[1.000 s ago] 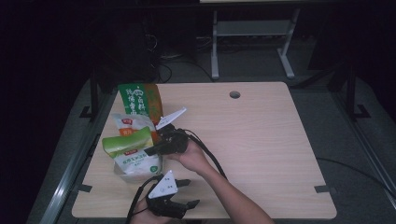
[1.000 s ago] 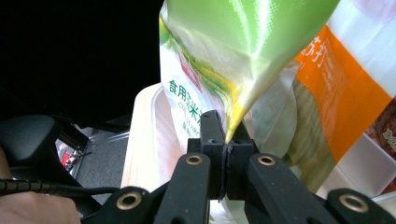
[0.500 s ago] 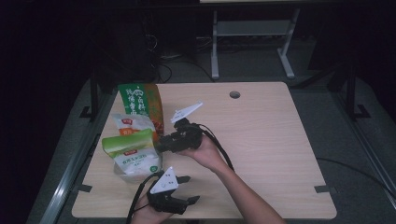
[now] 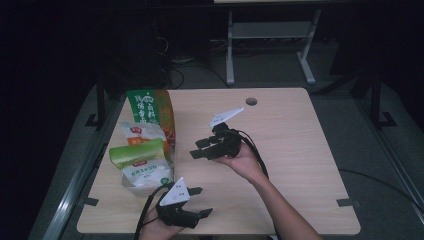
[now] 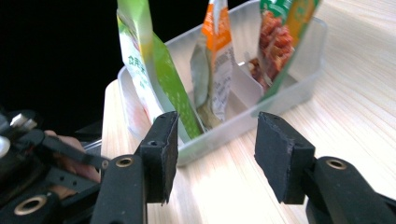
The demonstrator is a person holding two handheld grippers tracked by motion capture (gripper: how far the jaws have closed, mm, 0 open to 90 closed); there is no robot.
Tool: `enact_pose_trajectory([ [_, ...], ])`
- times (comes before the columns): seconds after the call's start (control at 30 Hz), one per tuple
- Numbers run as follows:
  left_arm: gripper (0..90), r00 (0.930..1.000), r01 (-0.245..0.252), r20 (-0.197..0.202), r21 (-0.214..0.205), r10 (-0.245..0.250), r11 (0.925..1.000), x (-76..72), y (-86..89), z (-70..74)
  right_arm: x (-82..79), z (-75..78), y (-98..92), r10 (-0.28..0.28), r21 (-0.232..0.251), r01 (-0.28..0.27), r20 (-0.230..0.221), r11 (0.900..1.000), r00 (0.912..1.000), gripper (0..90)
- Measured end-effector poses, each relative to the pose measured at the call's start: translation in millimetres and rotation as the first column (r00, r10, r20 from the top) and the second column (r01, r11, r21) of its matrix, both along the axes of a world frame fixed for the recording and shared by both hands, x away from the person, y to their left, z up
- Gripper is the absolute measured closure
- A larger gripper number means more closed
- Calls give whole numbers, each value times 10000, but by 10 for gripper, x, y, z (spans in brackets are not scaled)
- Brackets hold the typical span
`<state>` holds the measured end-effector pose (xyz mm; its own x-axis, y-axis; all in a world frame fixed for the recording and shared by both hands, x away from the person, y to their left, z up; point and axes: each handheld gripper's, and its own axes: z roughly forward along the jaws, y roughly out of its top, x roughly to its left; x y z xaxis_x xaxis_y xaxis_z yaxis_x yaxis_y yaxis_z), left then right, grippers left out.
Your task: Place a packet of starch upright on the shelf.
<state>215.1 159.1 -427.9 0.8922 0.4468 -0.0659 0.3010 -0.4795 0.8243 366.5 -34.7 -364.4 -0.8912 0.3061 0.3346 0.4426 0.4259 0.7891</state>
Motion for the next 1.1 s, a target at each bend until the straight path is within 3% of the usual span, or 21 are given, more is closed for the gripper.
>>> enact_pose_trajectory([
  [0.27, 304, 10000, -28, -48, -53, 28, 10000, 3, -5, -6, -18, -32, -298, -516, -37, 516, 34, 9987, 9987, 463],
  [1.1, 294, 10000, -66, 34, 131, 66, 9999, 19, 16, 8, -85, -130, -865, -1603, -291, 1599, -132, 9867, 9870, 391],
])
